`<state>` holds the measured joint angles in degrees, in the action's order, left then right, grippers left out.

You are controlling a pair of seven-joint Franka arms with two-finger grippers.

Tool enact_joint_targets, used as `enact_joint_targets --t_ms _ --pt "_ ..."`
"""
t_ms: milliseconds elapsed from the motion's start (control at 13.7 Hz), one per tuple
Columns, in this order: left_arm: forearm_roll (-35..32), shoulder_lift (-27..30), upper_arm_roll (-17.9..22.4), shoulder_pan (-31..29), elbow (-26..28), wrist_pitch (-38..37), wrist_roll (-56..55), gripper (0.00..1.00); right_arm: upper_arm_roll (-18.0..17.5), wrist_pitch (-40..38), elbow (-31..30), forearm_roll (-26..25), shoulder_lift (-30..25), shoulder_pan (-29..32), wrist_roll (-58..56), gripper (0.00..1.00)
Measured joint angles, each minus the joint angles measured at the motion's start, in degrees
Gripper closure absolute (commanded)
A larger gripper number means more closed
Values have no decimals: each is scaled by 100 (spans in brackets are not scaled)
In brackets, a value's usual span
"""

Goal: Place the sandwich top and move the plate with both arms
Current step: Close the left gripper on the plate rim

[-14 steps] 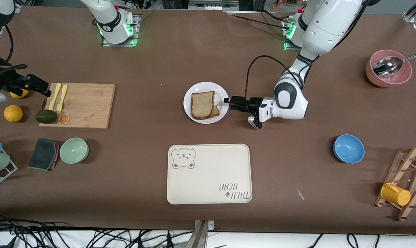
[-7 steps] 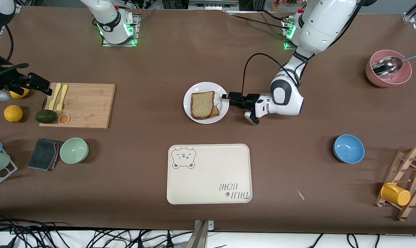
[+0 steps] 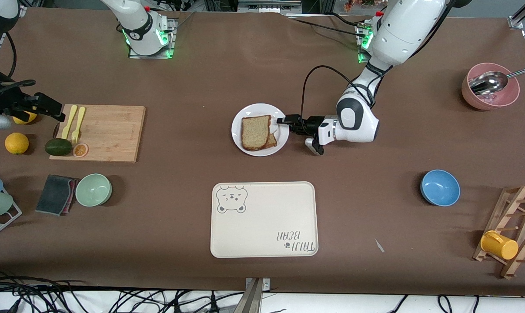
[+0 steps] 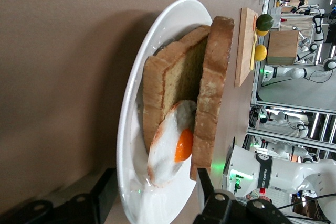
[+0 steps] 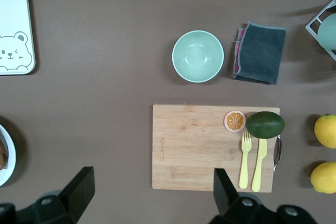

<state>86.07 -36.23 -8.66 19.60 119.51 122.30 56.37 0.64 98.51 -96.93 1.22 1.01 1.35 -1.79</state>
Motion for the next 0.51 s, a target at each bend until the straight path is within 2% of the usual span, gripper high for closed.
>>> enact_joint_targets --t_ms 292,511 --pt "0 -4 0 0 31 9 94 45 -10 3 0 0 0 0 -2 0" --pt "84 -38 0 0 50 13 266 56 -10 3 0 0 4 0 -3 0"
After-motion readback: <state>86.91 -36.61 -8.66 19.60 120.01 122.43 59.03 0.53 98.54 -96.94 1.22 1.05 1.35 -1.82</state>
